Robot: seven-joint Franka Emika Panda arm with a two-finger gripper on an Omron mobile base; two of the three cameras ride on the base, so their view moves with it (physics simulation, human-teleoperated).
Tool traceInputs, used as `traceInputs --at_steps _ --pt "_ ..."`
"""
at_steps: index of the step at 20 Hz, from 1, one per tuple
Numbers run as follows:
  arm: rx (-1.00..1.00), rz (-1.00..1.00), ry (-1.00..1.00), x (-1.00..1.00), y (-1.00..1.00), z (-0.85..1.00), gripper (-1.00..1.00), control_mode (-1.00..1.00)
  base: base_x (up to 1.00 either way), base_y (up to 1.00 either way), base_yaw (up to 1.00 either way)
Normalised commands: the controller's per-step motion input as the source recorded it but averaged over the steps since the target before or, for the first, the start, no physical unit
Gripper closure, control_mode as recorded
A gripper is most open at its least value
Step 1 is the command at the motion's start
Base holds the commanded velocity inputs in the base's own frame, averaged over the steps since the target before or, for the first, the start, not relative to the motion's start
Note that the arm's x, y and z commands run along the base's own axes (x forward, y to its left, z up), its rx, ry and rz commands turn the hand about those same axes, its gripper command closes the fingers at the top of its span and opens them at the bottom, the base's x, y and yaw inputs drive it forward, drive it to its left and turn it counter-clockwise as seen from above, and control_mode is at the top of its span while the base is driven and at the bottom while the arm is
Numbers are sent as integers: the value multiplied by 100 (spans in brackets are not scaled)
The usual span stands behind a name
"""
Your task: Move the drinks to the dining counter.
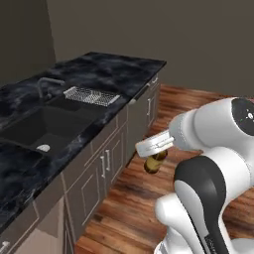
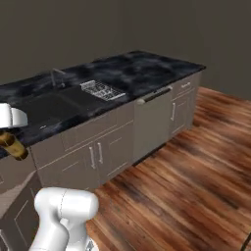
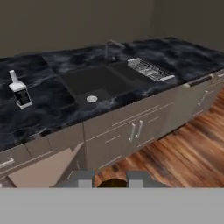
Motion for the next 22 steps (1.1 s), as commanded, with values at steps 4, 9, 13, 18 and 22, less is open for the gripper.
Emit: traceInputs --at_steps 4,9,13,18,22 --pt "0 0 0 0 0 0 100 100 18 21 93" --pt "0 0 0 0 0 0 100 100 98 59 32" --pt "0 0 0 0 0 0 100 100 100 69 0" --pt "0 0 0 0 0 0 100 100 99 96 0" --pt "0 0 0 0 0 0 100 100 56 100 16"
